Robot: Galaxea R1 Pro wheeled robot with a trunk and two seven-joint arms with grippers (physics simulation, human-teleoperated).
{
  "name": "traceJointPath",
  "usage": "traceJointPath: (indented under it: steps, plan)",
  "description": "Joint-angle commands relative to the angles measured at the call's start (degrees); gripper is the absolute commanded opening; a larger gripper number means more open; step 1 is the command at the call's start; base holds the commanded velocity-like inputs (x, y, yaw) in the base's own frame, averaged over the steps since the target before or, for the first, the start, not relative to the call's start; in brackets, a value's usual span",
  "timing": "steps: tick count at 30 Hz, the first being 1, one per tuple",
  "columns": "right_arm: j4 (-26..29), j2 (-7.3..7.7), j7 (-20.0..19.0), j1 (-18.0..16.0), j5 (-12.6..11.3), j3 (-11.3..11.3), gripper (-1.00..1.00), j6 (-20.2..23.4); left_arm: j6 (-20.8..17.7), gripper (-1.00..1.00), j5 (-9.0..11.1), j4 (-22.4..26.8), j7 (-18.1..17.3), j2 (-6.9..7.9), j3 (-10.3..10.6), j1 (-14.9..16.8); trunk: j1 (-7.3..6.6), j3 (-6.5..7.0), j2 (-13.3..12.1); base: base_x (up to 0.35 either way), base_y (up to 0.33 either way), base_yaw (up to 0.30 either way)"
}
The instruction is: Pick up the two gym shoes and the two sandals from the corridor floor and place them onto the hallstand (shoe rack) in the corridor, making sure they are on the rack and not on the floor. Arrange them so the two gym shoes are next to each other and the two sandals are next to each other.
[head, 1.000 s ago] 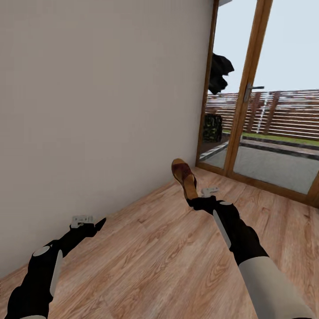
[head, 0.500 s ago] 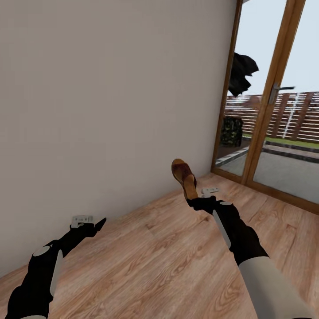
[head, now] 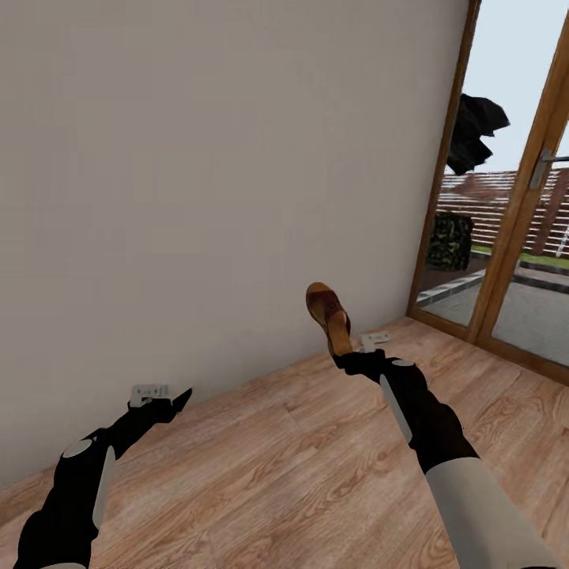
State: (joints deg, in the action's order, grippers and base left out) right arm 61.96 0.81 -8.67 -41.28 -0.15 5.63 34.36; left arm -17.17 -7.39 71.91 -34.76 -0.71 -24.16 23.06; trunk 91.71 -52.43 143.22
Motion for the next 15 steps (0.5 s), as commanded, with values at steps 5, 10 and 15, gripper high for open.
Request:
traceJointPath:
  steps: [5, 10, 15]
  plan:
    - [-0.23, 0.00, 0.06, -0.02, -0.49, 0.01, -1.00, -11.08, -0.19, 1.00, -0.43, 0.07, -0.48, -0.08, -0.19, 0.06, -0.01, 0.20, 0.03, 0.000, 0.000, 0.249]
    - [-5.44, -0.01, 0.12, 0.05, -0.48, 0.01, -1.00, -23.31, -0.15, 1.00, -0.43, 0.07, -0.48, -0.08, -0.19, 0.05, -0.01, 0.47, 0.03, 0.000, 0.000, 0.249]
    - [-12.35, -0.01, 0.15, 0.06, -0.53, 0.03, -1.00, -27.52, -0.14, 1.00, -0.38, 0.04, -0.48, -0.08, -0.19, 0.05, -0.01, 0.73, 0.03, 0.000, 0.000, 0.251]
